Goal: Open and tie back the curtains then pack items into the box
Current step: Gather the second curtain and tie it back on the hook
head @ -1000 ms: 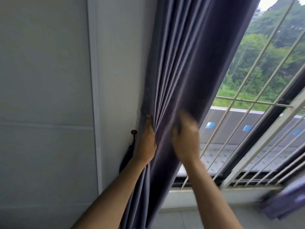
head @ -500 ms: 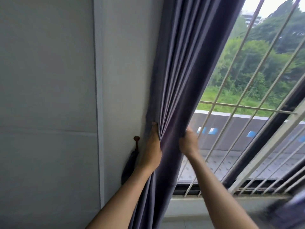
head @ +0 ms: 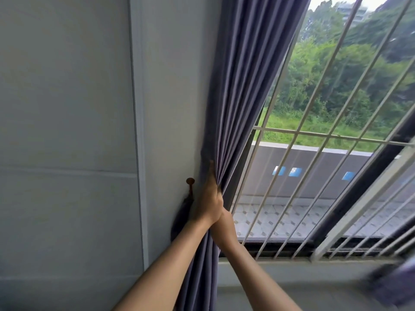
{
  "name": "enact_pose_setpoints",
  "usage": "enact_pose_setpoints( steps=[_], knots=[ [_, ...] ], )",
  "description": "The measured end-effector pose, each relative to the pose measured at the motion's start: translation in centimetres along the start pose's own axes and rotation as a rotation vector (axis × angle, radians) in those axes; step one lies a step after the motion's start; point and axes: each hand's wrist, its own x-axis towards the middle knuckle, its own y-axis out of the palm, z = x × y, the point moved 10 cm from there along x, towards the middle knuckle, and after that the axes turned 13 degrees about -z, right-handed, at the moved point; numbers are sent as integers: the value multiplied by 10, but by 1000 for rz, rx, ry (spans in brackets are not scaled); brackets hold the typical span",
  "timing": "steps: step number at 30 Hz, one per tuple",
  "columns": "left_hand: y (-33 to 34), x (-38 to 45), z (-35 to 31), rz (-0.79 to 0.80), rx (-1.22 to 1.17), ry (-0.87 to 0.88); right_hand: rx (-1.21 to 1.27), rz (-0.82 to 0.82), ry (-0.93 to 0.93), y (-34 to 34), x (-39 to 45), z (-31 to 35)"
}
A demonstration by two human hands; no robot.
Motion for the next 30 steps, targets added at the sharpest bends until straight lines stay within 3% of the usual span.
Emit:
enact_pose_setpoints(
  steps=[3, 8, 11, 17, 20, 24, 27, 30],
  knots=[
    [0, 2, 11, 2, -86, -96, -8, 2, -68, -7, -4, 3],
    [3, -4, -14, 33, -260, -3, -15, 46, 10, -7, -5, -4],
    [19, -8, -16, 106, -190, 20, -9, 66, 59, -4, -3, -14],
    [31, -2, -28, 50, -51, 10, -5, 206, -52, 5, -8, -21],
    [41, 0, -27, 33, -4, 27, 73, 118, 34, -6, -1, -30],
    [58, -14, -38, 96, -107, -128, 146, -151, 127, -44, 23, -39],
    [42, -20, -55, -92, -130, -102, 50, -137, 182, -51, 29, -46],
    [61, -12, -48, 68, -120, -127, 34, -137, 190, -52, 28, -53]
  ],
)
